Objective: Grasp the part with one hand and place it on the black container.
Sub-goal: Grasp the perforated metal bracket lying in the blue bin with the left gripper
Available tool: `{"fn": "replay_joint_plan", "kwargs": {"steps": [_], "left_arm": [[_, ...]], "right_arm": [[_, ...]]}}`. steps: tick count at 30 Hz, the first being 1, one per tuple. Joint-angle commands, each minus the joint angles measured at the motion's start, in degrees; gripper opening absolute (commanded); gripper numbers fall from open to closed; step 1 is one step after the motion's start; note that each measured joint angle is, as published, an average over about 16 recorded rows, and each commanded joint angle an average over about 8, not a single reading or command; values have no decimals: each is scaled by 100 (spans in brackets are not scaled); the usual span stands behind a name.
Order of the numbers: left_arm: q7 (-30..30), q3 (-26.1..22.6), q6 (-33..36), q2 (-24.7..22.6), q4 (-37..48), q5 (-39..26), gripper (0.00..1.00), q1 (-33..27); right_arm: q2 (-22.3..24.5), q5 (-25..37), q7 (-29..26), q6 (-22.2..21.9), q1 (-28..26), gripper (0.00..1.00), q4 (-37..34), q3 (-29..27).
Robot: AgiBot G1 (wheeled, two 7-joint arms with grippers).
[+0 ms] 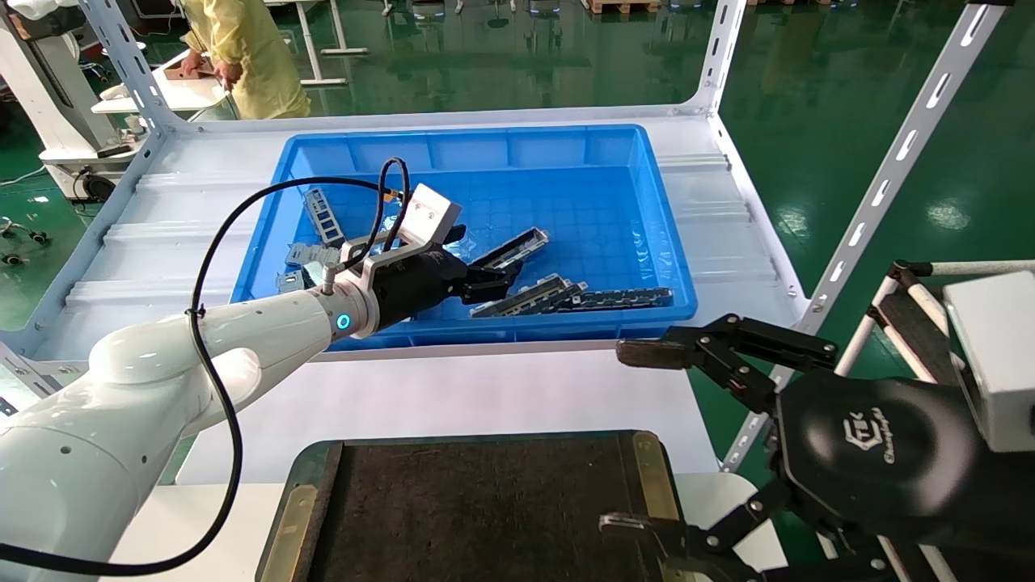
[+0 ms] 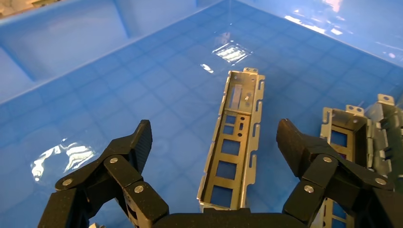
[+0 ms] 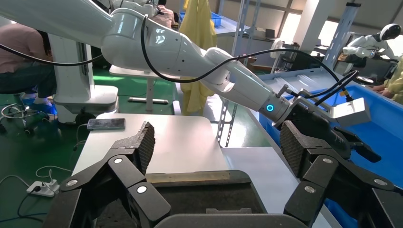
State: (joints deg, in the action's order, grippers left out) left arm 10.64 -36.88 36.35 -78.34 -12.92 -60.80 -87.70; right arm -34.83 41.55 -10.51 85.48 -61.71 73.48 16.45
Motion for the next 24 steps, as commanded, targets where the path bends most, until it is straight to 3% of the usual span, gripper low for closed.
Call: {"fn": "replay_joint_plan", "kwargs": {"steps": [1,24], "left_arm": [[-58,-81,-67,2,-30,51,0,20],[-284,-802,-338,18,-179,681,0,49]], "right_arm": [[0,-1,0,0,0,0,0,1],[4,-6,5,-4,-2,0,0,9]]}}
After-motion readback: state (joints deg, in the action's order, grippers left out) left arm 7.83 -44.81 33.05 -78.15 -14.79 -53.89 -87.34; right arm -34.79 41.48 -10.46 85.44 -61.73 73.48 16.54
